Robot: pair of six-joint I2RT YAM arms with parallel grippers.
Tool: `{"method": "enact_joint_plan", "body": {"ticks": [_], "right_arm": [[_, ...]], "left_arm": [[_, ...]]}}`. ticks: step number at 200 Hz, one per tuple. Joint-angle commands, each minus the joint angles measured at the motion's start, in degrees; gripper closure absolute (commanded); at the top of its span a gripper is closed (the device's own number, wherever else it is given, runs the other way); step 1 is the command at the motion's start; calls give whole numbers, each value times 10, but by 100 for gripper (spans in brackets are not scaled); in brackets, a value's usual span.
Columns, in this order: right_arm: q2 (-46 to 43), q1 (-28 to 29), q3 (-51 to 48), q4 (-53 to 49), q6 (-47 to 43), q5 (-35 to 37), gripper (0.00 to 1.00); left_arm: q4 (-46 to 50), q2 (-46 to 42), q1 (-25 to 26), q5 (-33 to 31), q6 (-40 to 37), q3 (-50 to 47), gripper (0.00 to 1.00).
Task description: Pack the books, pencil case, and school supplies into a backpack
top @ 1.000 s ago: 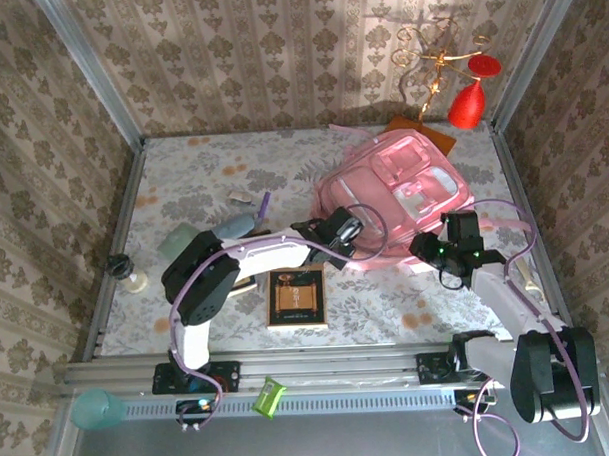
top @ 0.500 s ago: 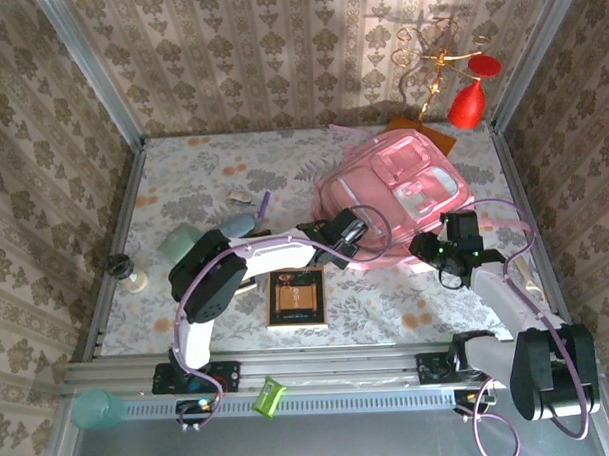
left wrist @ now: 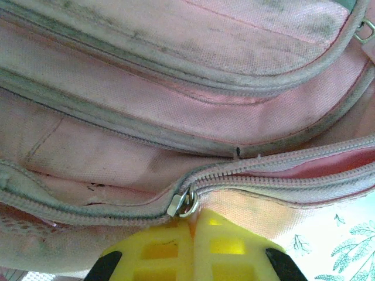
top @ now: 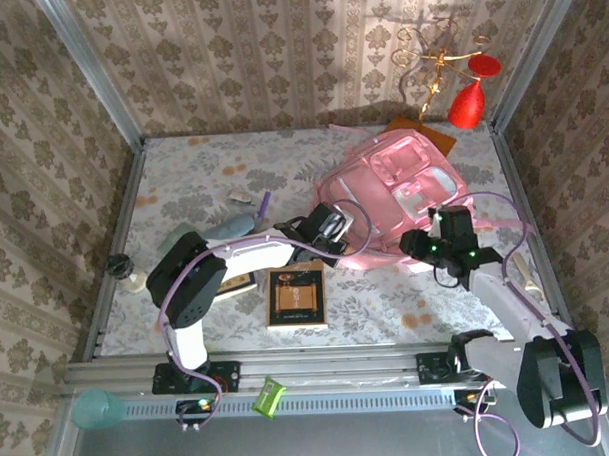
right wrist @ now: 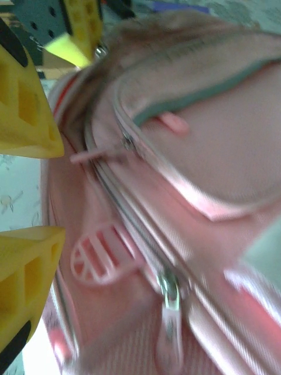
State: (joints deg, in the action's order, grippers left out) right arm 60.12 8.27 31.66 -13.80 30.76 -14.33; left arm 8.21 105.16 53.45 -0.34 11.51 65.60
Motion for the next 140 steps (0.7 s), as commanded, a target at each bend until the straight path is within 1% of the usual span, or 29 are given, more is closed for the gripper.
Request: {"method": "enact_joint_plan", "body": {"ticks": [1,18,30,41,68,82,91,105,118,140], "right_arm": [[4,55,8,15,8,-5,60],[10,85,4,15,41,13,57],[11,93,-1,13,77,14,54],[9,95,-15,16,129,12,52],[2,102,-61,73,232,-7,39],[11,108,-75,107,269,-10,31],[23,112,-74,122,281,-17,28],[41,125,-69,129,296,-4,26],[53,131,-78,169,312,8,25],[80,132,-79,199,320,30,27]], "left_arm": [[-6,-27,0,38,-7,-18,100],[-23,-39,-2,68,2,-24,100],[-32,-42,-3,89,10,-23,100],[-34,-43,-3,100,15,-17,100],[-30,-48,-2,110,13,-10,100],[-31,-50,-2,119,13,-13,100],[-34,-52,-2,125,14,-14,100],[-36,-53,-3,133,14,-17,100],[-39,-53,-3,143,12,-19,100],[-42,-55,-3,148,6,-25,100]]}}
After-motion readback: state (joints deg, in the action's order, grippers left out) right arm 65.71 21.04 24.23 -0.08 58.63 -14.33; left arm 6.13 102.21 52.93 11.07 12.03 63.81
